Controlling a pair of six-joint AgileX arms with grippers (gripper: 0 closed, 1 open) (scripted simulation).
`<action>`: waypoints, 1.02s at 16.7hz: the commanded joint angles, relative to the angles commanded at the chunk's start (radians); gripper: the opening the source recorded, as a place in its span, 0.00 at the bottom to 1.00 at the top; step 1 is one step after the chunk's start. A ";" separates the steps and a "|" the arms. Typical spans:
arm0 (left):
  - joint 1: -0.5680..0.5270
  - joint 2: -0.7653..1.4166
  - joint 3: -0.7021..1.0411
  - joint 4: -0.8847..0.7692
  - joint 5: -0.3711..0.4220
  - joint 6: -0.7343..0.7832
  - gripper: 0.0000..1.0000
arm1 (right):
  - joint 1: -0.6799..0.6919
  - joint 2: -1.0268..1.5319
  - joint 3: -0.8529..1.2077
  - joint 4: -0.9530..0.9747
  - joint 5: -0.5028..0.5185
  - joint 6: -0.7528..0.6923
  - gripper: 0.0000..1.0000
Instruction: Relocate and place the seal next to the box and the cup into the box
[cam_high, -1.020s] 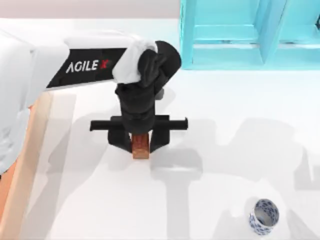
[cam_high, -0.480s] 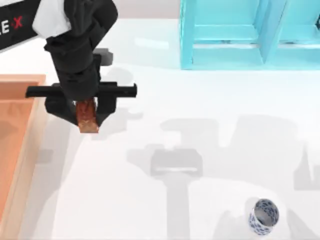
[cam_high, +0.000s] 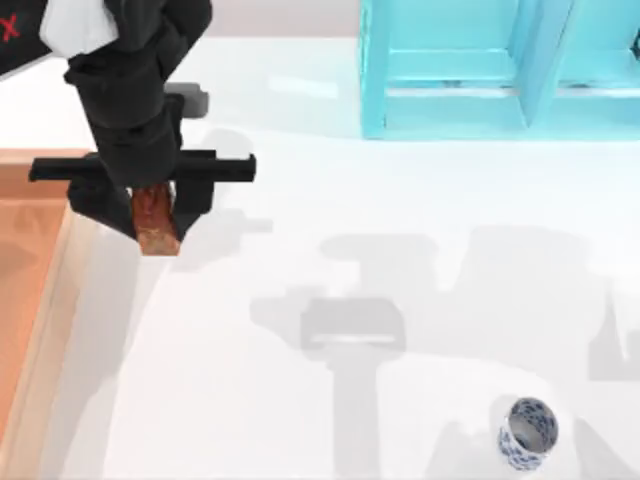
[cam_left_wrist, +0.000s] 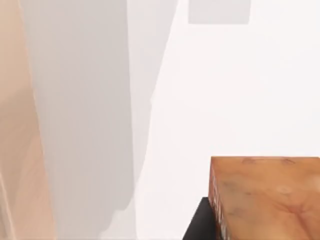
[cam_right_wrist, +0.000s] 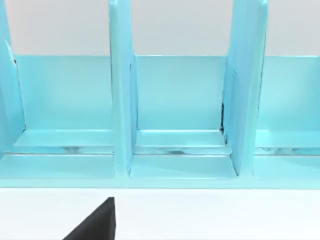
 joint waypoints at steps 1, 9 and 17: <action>0.006 0.010 0.026 -0.014 0.000 0.006 0.00 | 0.000 0.000 0.000 0.000 0.000 0.000 1.00; 0.056 0.074 0.190 -0.105 0.002 0.057 0.00 | 0.000 0.000 0.000 0.000 0.000 0.000 1.00; 0.056 0.077 0.130 -0.039 0.001 0.061 0.00 | 0.000 0.000 0.000 0.000 0.000 0.000 1.00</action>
